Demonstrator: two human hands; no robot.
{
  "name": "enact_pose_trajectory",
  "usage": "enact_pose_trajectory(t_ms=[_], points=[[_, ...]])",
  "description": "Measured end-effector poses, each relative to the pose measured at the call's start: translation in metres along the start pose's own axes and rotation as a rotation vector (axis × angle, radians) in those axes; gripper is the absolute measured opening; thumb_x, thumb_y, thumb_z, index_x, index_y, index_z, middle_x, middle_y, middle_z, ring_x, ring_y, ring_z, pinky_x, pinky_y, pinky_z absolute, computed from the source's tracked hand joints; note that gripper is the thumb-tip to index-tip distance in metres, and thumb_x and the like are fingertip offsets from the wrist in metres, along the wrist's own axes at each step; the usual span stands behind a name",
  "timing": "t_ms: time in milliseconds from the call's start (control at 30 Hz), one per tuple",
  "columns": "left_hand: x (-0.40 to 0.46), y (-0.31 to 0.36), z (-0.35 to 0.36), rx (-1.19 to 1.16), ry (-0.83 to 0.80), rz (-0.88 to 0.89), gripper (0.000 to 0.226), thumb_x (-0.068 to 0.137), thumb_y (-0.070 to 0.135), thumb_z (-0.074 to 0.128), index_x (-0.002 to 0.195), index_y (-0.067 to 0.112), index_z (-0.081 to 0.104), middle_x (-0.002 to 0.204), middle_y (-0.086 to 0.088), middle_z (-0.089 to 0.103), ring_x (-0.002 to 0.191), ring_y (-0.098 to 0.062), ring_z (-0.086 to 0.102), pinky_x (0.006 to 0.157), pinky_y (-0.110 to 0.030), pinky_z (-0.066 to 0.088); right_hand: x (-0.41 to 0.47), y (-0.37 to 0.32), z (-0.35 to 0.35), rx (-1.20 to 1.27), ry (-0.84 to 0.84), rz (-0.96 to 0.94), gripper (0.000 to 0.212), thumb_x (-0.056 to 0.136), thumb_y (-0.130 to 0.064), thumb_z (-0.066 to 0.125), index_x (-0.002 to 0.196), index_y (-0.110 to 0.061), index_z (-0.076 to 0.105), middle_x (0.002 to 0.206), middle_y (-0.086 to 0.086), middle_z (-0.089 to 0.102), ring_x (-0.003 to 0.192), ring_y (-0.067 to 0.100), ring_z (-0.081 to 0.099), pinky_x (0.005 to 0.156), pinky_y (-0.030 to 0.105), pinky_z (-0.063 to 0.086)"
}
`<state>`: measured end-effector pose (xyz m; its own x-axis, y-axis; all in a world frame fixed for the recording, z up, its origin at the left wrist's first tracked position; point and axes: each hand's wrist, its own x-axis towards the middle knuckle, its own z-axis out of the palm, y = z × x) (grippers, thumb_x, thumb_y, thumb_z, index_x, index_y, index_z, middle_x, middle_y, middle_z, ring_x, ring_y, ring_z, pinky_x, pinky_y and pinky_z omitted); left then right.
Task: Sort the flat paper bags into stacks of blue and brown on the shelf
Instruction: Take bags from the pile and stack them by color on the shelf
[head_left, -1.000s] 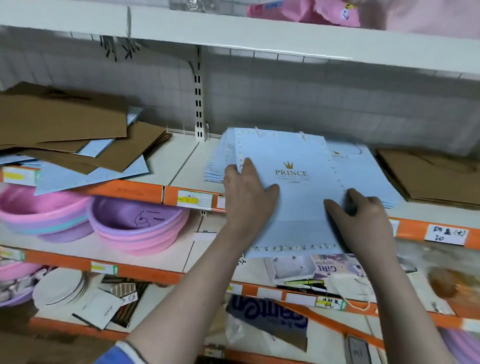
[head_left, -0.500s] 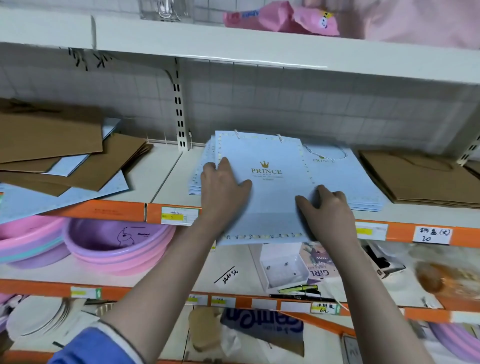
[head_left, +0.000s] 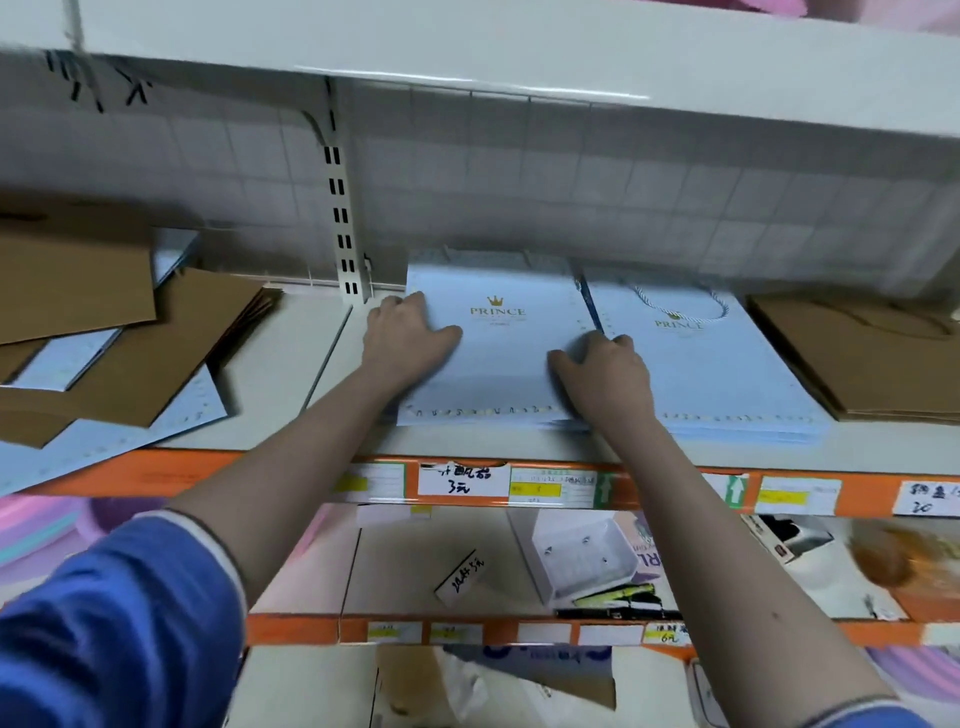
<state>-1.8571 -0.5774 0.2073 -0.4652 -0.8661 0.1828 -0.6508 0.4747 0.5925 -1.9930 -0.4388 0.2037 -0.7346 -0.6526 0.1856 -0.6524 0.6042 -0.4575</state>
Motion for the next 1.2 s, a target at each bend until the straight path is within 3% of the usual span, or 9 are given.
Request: enact_pose_trajectory(t_ms=[167,333,533,667,767,867,1000,1067,1200], points=[[0.021,-0.009,0.005,0.006,-0.018,0.005,0.037,0.085,0.037,0.056,0.104,0.005,0.050,0.118,-0.020,0.049,0.116,-0.035,0.042,0.089,-0.037,0.036,0.013,-0.007,0.010,-0.065,0.021,0.001,0.046,0.095,-0.036,0.043,0.122,0.001,0.048,0.125,0.021,0.046,0.115,0.036,0.042,0.092,0.038,0.037],[0.028,-0.009,0.010,-0.046,-0.034,0.022,0.030,0.086,0.033,0.055,0.095,0.006,0.046,0.113,-0.018,0.050,0.111,-0.033,0.045,0.084,-0.034,0.035,0.020,-0.007,0.014,-0.175,0.044,0.000,0.047,0.096,-0.039,0.041,0.120,0.000,0.051,0.122,0.020,0.050,0.112,0.035,0.042,0.092,0.038,0.034],[0.029,-0.002,0.019,-0.102,-0.084,0.021,0.039,0.086,0.032,0.056,0.110,0.003,0.045,0.125,-0.016,0.045,0.117,-0.031,0.042,0.083,-0.033,0.035,0.020,0.002,0.014,-0.052,0.023,0.024,0.043,0.096,-0.034,0.045,0.119,0.001,0.051,0.123,0.021,0.048,0.113,0.035,0.043,0.095,0.038,0.034],[0.027,-0.005,0.022,-0.126,-0.096,-0.021,0.049,0.083,0.039,0.054,0.121,0.008,0.043,0.126,-0.014,0.044,0.122,-0.035,0.040,0.093,-0.038,0.037,0.017,0.003,0.016,0.029,0.009,0.037,0.038,0.094,-0.032,0.049,0.114,0.001,0.051,0.114,0.019,0.055,0.105,0.034,0.050,0.083,0.034,0.038],[0.025,-0.007,0.016,-0.140,-0.123,-0.048,0.058,0.089,0.035,0.052,0.141,0.015,0.034,0.141,-0.013,0.037,0.131,-0.030,0.036,0.096,-0.033,0.033,0.017,-0.001,0.015,0.105,-0.022,0.054,0.029,0.091,-0.028,0.053,0.100,-0.002,0.055,0.095,0.011,0.058,0.091,0.029,0.052,0.068,0.028,0.036],[0.026,-0.012,0.007,-0.181,-0.134,-0.035,0.039,0.086,0.037,0.055,0.121,0.021,0.048,0.128,-0.010,0.046,0.128,-0.026,0.040,0.088,-0.031,0.033,0.014,-0.008,0.021,0.218,-0.035,0.063,0.024,0.088,-0.025,0.054,0.077,-0.005,0.051,0.067,0.004,0.049,0.071,0.026,0.049,0.050,0.026,0.030],[0.024,-0.014,0.002,-0.171,-0.141,-0.035,0.032,0.092,0.027,0.052,0.120,0.019,0.038,0.131,-0.014,0.044,0.117,-0.024,0.045,0.085,-0.031,0.032,0.015,-0.011,0.020,0.277,-0.048,0.068,0.025,0.088,-0.024,0.053,0.073,-0.005,0.050,0.064,0.004,0.046,0.063,0.022,0.045,0.048,0.024,0.028],[0.026,-0.013,0.004,-0.166,-0.139,-0.042,0.048,0.092,0.028,0.052,0.134,0.011,0.037,0.140,-0.016,0.040,0.121,-0.027,0.044,0.091,-0.031,0.034,0.018,-0.009,0.016,0.307,-0.066,0.052,0.028,0.088,-0.023,0.054,0.067,-0.008,0.043,0.059,0.002,0.040,0.058,0.018,0.039,0.048,0.026,0.027],[0.026,-0.011,0.003,-0.188,-0.143,-0.069,0.060,0.092,0.031,0.052,0.143,0.008,0.028,0.146,-0.015,0.034,0.129,-0.028,0.039,0.098,-0.030,0.032,0.019,-0.004,0.016,0.338,-0.106,0.015,0.037,0.089,-0.027,0.055,0.063,-0.016,0.032,0.061,-0.001,0.036,0.056,0.015,0.034,0.050,0.028,0.025]])
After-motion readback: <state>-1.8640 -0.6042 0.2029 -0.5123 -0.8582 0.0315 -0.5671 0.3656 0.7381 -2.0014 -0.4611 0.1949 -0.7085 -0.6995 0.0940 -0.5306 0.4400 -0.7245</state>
